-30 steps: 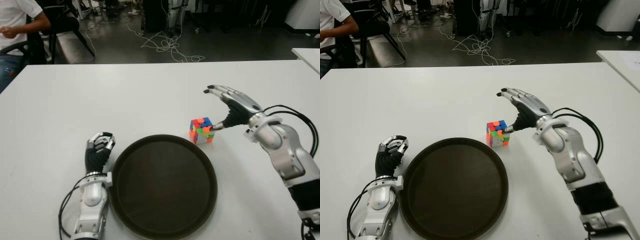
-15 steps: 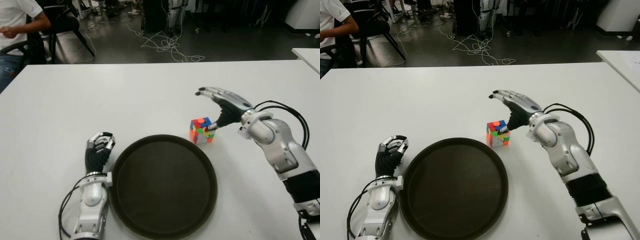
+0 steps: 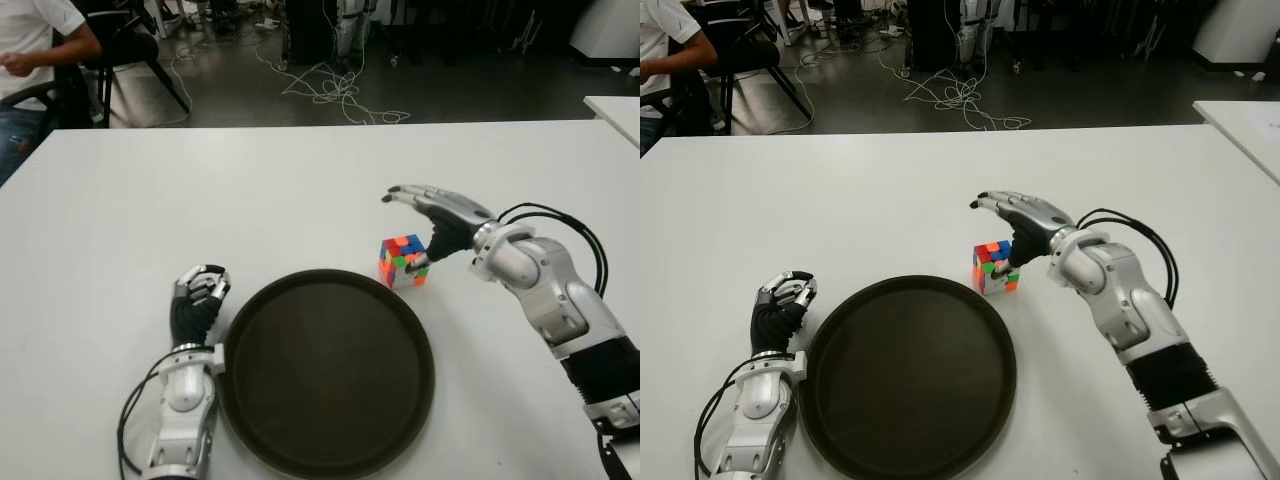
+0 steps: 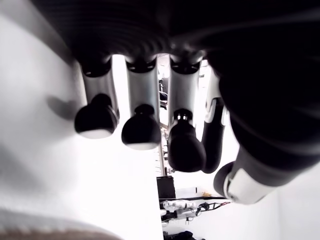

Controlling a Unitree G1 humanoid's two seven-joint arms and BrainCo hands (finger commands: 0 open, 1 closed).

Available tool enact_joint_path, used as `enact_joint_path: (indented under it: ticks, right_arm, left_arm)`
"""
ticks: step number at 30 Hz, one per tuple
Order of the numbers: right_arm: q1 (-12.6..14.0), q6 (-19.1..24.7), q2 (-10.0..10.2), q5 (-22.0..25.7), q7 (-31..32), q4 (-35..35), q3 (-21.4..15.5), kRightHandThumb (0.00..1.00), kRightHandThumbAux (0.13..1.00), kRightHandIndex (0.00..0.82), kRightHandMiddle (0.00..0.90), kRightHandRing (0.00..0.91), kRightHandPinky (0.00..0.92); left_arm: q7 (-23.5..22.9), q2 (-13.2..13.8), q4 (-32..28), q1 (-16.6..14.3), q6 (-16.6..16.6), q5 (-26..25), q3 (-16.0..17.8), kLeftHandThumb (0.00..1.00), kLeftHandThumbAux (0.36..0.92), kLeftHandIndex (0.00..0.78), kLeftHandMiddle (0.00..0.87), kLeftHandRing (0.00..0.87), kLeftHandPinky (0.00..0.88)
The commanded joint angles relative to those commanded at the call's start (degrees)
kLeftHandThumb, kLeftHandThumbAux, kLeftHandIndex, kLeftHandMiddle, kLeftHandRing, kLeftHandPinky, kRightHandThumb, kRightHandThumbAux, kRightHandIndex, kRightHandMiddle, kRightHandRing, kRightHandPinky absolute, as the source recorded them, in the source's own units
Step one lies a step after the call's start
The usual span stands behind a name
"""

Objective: Pick up the Rubik's Cube and put it in the plate

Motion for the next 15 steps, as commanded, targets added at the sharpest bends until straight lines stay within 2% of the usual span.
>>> enact_joint_path:
  ticks: [8, 15]
  right_arm:
    - [1.18, 0.48, -0.14, 0.91, 1.52, -0.24, 0.31, 0.000, 0.855, 0.000, 0.000, 0.000, 0.000]
    - [2.60, 1.06, -0.52, 0.88, 2.64, -0.39, 0.64, 0.000, 0.824, 0.000, 0.000, 0.000, 0.000]
  left_arm:
    - [0.09, 0.35, 1.04, -0.14, -1.63, 0.15, -0.08, 0.707, 0.704, 0.444, 0.815, 0.839, 0.842]
    - [0.53, 0.38, 0.60, -0.02, -0.95, 0.59, -0.28, 0.707, 0.705, 0.444, 0.813, 0.837, 0.840]
